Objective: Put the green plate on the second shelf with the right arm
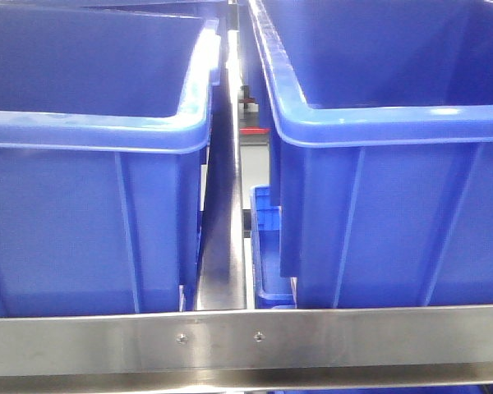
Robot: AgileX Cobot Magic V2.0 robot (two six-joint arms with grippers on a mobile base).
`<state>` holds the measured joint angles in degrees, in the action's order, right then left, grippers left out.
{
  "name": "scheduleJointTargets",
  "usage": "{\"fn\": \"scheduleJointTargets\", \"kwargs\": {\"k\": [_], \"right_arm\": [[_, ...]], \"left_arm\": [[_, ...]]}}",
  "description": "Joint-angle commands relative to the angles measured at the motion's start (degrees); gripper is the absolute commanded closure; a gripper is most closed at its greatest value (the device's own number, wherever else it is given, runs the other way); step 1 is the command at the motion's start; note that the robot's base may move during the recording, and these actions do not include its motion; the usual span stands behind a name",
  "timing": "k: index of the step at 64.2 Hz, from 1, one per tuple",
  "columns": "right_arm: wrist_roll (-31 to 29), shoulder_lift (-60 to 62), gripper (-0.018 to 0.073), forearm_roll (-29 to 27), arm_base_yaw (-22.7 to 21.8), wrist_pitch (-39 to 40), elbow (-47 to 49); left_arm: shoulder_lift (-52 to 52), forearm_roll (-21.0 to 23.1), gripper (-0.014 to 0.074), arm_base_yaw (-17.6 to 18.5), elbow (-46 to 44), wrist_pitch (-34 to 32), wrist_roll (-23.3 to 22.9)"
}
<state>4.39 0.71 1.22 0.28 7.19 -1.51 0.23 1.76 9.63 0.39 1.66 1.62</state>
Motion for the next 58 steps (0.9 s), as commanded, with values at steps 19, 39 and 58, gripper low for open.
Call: {"fn": "scheduleJointTargets", "kwargs": {"k": [19,39,58], "right_arm": [[4.0,1.0,0.0503,-0.4,-0.4,5.7,1.0],[-1.7,1.0,0.0503,-0.4,-0.4,5.5,1.0],[-1.6,1.0,0.0503,-2.0,-0.4,3.6,1.0]], "left_arm": [[1.0,0.2,0.0466,0.1,2.3,-5.0,-0.1],[1.0,0.2,0.0466,0.1,2.3,-5.0,-0.1],[1.0,0.2,0.0466,0.1,2.3,-5.0,-0.1]]}}
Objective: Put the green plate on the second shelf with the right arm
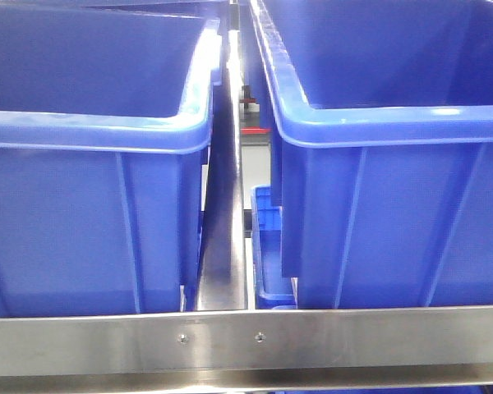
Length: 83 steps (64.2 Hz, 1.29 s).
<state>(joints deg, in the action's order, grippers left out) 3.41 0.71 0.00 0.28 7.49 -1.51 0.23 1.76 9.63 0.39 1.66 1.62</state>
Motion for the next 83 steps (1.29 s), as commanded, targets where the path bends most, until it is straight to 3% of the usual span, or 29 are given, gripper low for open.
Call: {"fn": "scheduleJointTargets", "kwargs": {"k": [1,83], "right_arm": [[-0.6,1.0,0.0503,-0.9,-0.4,3.0,1.0],[-0.5,1.0,0.0503,-0.9,-0.4,1.7,0.9]], "left_arm": [[1.0,0.2,0.0466,0.1,2.3,-5.0,-0.1],[1.0,0.2,0.0466,0.1,2.3,-5.0,-0.1]]}}
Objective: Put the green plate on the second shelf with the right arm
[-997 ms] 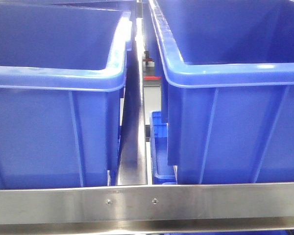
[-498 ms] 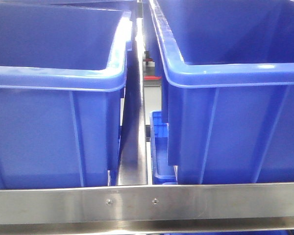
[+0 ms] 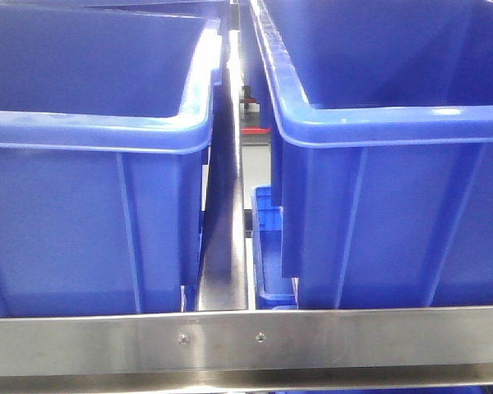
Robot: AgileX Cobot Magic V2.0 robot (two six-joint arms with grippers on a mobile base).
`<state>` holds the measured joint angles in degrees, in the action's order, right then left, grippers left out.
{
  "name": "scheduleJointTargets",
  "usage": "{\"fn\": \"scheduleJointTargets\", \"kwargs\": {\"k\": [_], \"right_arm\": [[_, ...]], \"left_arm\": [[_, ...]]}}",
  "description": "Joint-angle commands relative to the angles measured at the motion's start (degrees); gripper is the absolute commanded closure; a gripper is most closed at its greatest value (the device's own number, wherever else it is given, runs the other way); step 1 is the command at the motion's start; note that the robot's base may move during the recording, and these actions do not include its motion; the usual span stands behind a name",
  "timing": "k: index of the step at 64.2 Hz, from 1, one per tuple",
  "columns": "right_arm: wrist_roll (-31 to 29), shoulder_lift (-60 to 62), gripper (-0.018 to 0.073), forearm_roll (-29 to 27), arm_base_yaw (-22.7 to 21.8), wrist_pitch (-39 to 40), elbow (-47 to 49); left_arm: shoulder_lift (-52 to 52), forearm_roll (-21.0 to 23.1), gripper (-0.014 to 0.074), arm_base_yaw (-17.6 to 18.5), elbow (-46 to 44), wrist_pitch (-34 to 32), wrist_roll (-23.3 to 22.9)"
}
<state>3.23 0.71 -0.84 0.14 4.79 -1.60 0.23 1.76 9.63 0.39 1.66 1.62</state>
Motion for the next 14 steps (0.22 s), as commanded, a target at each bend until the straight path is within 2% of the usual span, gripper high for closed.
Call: {"fn": "scheduleJointTargets", "kwargs": {"k": [1,14], "right_arm": [[-0.3,1.0,0.0503,-0.1,-0.2,4.4,1.0],[-0.3,1.0,0.0503,-0.1,-0.2,4.4,1.0]], "left_arm": [[1.0,0.2,0.0466,0.1,2.3,-5.0,-0.1],[1.0,0.2,0.0466,0.1,2.3,-5.0,-0.1]]}}
